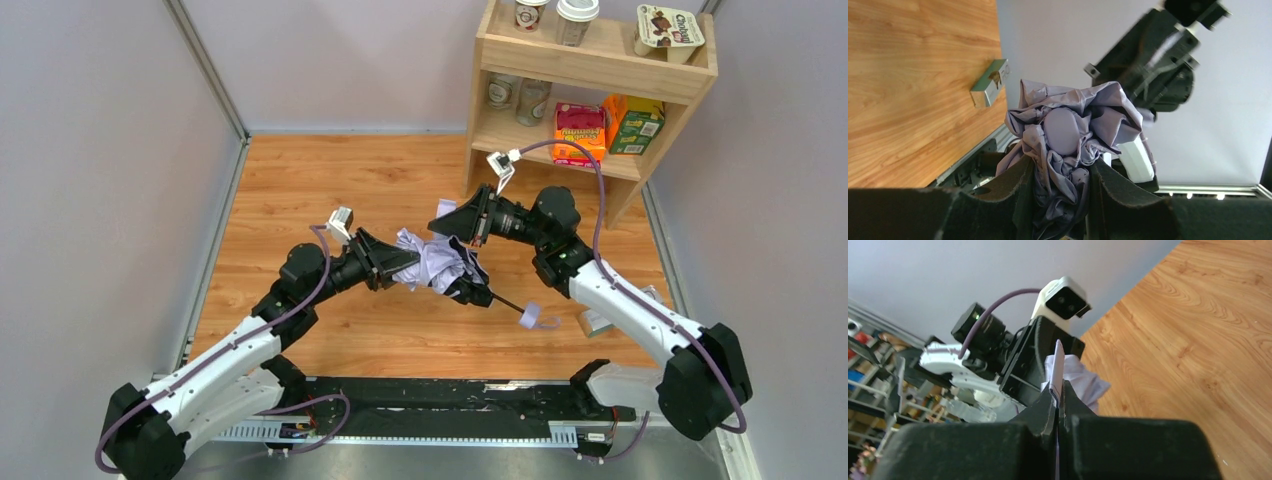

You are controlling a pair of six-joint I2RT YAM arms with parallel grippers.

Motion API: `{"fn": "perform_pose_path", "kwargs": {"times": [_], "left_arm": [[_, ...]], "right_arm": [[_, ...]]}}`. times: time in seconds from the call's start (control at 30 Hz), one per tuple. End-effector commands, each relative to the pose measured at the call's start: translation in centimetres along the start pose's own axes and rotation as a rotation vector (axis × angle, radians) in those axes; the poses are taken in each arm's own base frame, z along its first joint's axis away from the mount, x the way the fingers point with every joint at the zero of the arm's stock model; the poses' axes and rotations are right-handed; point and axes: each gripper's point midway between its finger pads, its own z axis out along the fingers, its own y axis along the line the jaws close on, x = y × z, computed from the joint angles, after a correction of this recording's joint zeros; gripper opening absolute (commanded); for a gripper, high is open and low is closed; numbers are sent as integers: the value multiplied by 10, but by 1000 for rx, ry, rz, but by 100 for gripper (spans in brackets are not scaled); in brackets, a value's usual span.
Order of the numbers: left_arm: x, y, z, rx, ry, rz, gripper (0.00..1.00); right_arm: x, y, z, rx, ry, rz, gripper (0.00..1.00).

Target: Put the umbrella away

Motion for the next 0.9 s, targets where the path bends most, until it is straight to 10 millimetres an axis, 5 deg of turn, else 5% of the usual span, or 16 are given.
{"fn": "perform_pose_path", "kwargs": {"times": [0.0,0.2,0.43,0.7,0.87], "left_arm": [[26,56,-1,-248,143,-68,0],[20,81,3,-457,122,-135,0],[12,105,3,-589,51,-267,0],[7,153,7,-729,71,-290,0],[3,207,7,-835,40,-305,0]], "right_arm": [[-31,70,5,-61,-71,-332,0],[14,96,10,-83,69,-424,0],[78,85,8,-61,226,-488,0],[154,27,2,57,399,-454,0],[152,12,5,106,311,-447,0]]}}
